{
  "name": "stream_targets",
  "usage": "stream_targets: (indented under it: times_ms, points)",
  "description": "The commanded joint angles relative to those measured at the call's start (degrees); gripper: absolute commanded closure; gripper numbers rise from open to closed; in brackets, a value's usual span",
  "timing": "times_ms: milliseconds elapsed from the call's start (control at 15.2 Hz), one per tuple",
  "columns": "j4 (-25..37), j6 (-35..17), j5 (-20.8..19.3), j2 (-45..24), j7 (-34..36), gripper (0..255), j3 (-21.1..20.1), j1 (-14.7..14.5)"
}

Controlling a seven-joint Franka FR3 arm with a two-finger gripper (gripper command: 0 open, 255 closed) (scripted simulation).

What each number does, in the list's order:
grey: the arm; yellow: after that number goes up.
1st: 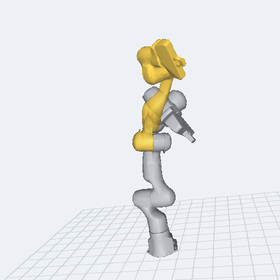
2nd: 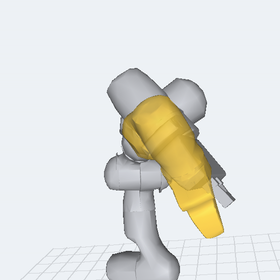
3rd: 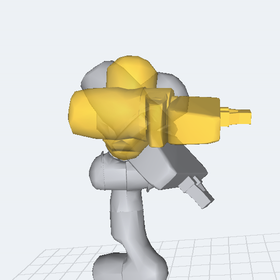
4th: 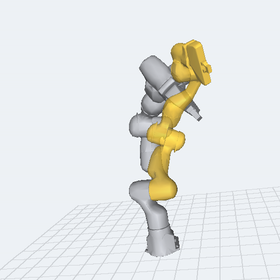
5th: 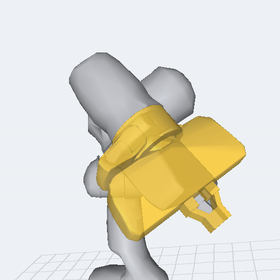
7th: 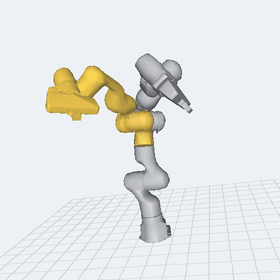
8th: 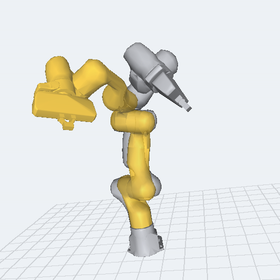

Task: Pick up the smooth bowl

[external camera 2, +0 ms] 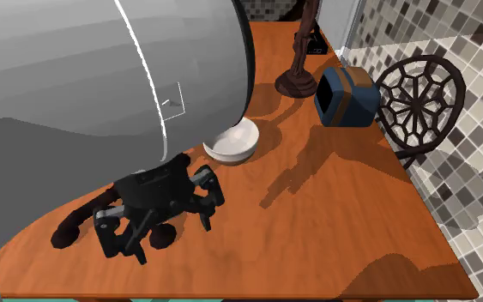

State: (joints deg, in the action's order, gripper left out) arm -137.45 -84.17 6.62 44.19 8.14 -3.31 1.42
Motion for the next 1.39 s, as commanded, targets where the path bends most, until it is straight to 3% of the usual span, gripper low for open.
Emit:
stream_targets:
  times_ms: [0, 660, 1320]
  points:
    - [0.0, 0.0, 0.0, 0.0, 0.0, 0, 0.0, 0.0]
    - [6.2, -12.1, -7.7, -17.6, -3.8, 0, 2.9, 4.0]
    - [18.8, -19.6, -13.7, -36.5, -5.7, 0, 5.5, 7.2]
